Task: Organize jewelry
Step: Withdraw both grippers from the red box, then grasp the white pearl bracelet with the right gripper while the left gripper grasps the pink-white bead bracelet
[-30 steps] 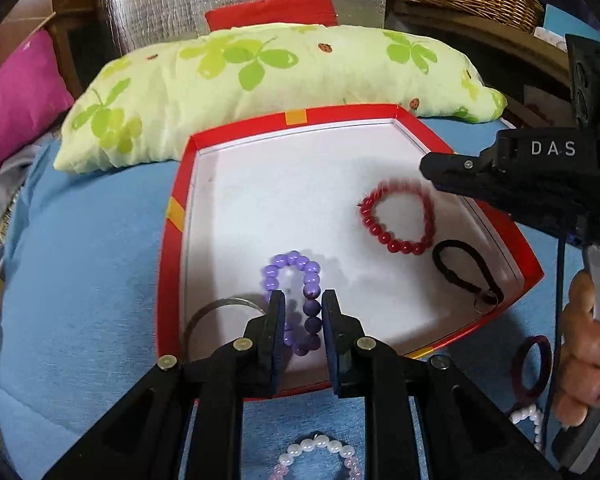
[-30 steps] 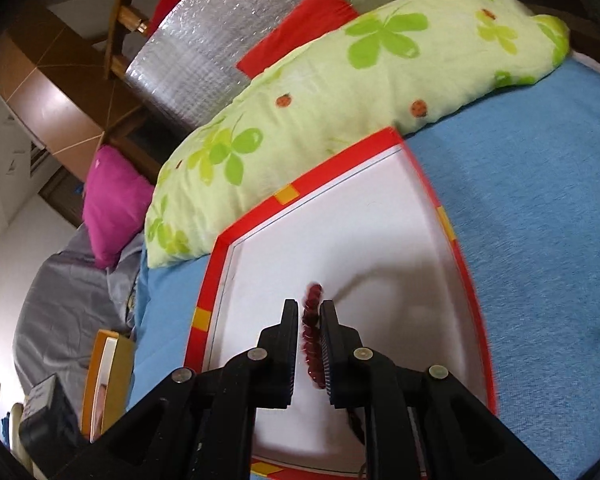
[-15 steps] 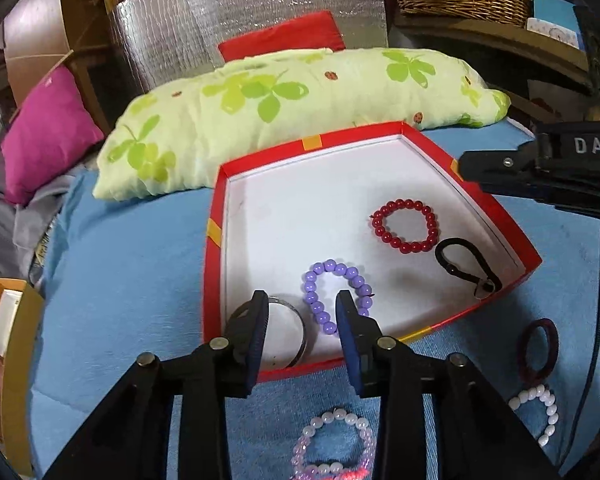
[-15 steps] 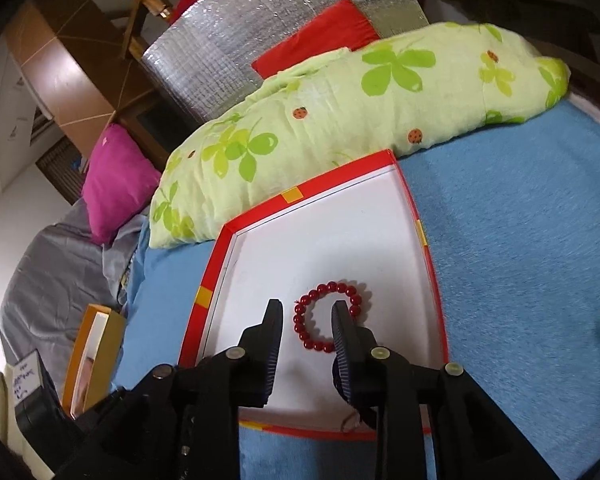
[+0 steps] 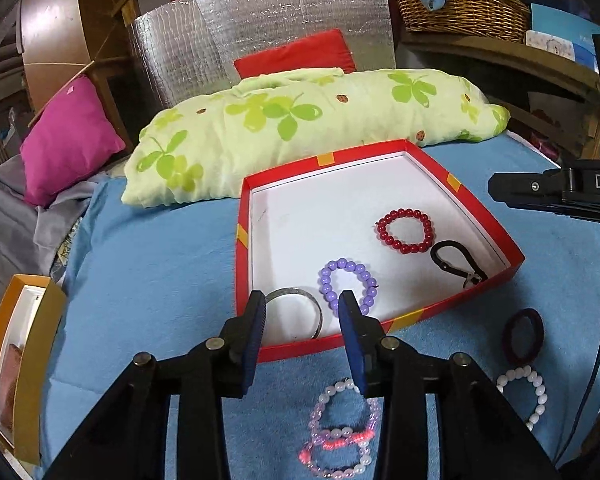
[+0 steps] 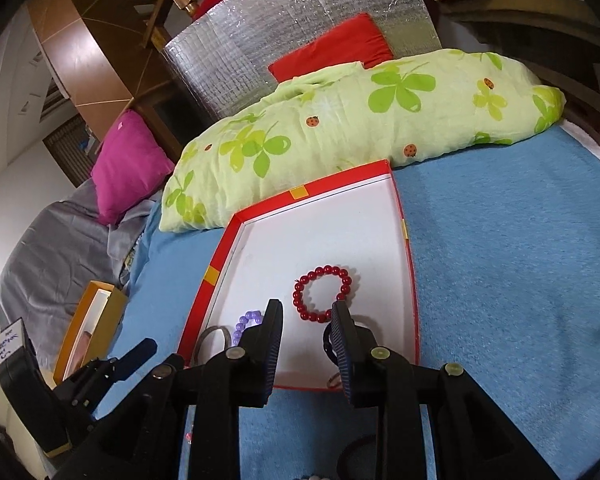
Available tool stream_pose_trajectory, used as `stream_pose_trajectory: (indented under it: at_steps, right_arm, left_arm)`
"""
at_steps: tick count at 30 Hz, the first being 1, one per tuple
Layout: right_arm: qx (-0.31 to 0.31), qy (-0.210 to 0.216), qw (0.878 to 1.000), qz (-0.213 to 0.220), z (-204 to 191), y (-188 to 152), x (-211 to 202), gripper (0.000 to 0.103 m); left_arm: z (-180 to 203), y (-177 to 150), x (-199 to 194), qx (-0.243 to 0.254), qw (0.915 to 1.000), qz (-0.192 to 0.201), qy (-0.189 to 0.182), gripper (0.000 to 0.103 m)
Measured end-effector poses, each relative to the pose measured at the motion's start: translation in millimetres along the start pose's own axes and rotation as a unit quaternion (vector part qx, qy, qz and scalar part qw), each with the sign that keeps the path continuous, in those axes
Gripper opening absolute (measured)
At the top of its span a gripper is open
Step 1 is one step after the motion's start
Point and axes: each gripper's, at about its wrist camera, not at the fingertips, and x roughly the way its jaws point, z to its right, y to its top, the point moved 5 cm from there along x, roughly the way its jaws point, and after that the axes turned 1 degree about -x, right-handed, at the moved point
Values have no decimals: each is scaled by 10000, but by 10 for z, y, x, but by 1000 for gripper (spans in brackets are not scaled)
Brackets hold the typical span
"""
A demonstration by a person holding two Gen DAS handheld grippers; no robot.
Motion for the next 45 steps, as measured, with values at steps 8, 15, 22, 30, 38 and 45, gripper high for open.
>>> stream_pose_trajectory:
  at_steps: [8,15,22,30,38,45]
  right_arm:
    - [-41,39,10000,-15,-49,-64,-61,28]
    - [-105,51,9999,-68,-119,-146,-84,28]
    - [-195,36,9997,-156,-176,-259,-101,28]
    - [-249,52,9990,-358,-209,-456,-179,28]
    - [-255,-91,9978,-608,-44,-754,-352,53]
    - [-253,-165,9955,-895,71,-1051,-446,53]
  left_arm:
    - [-55,-54,-104,1,10000,33,74,39]
    - [-135,-106,-198,16,9998,84,164,41]
    - [-228,-187,-290,-10,9996,103,247,47]
    - [-385,-364,-305,63,9998,-86,192,54]
    - [-661,-752,-227,1,9982,-601,52,55]
    - [-671,-1004,-228,-64,9956,-903,-227,55]
